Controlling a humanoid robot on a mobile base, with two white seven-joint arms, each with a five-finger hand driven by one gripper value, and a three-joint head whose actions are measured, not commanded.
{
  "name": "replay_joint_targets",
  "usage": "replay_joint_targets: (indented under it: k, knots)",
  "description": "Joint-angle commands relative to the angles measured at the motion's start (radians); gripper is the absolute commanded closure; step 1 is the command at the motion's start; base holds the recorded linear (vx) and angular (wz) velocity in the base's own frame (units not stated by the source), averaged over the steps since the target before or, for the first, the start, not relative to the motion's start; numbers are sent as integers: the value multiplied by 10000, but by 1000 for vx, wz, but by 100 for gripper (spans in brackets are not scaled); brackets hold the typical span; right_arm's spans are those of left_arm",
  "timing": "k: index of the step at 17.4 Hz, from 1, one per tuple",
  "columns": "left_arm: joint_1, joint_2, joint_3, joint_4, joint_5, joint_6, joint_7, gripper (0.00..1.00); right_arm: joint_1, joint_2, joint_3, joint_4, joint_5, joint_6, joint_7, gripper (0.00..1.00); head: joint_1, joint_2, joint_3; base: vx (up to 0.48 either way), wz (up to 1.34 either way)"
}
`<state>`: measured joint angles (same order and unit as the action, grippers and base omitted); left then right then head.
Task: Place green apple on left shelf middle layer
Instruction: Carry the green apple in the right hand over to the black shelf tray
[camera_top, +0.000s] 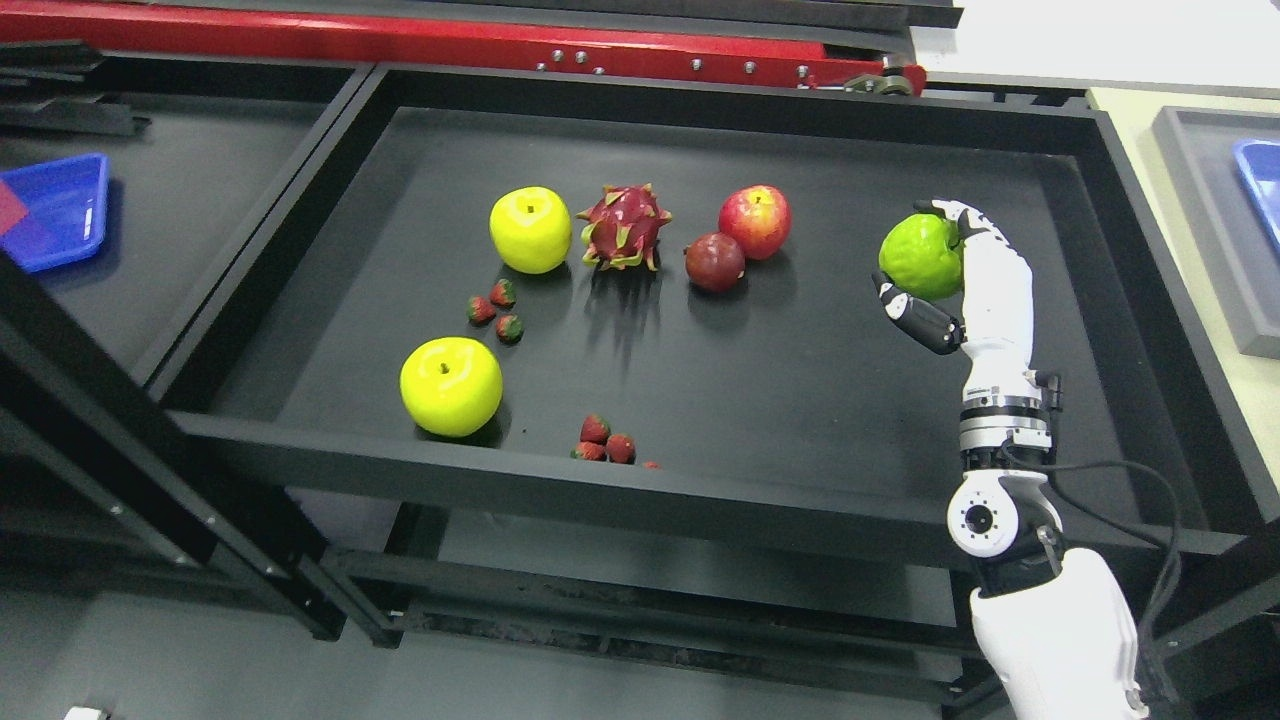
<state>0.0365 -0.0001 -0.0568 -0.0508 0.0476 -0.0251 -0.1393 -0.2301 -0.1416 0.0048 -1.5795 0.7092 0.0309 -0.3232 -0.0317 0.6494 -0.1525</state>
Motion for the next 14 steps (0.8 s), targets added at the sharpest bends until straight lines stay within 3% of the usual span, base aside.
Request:
replay_joint_targets:
  k: [1, 7, 11, 14]
  knots:
    - [4, 175, 0, 1, 0, 6, -2, 0, 62, 51, -124, -36, 11, -3, 26, 100, 0, 0, 0, 256, -374]
    - [4, 175, 0, 1, 15, -9, -2, 0, 123, 51, -33, -36, -5, -18, 41, 100, 0, 0, 0, 273, -181]
    - [4, 175, 0, 1, 0, -9, -2, 0, 292, -11, 1283, 71, 26, -3, 408, 100, 0, 0, 0, 223, -39]
    - [4, 175, 0, 1, 0, -9, -2, 0, 261, 50, 2144, 163, 133, 74, 1450, 100, 0, 0, 0, 142, -132]
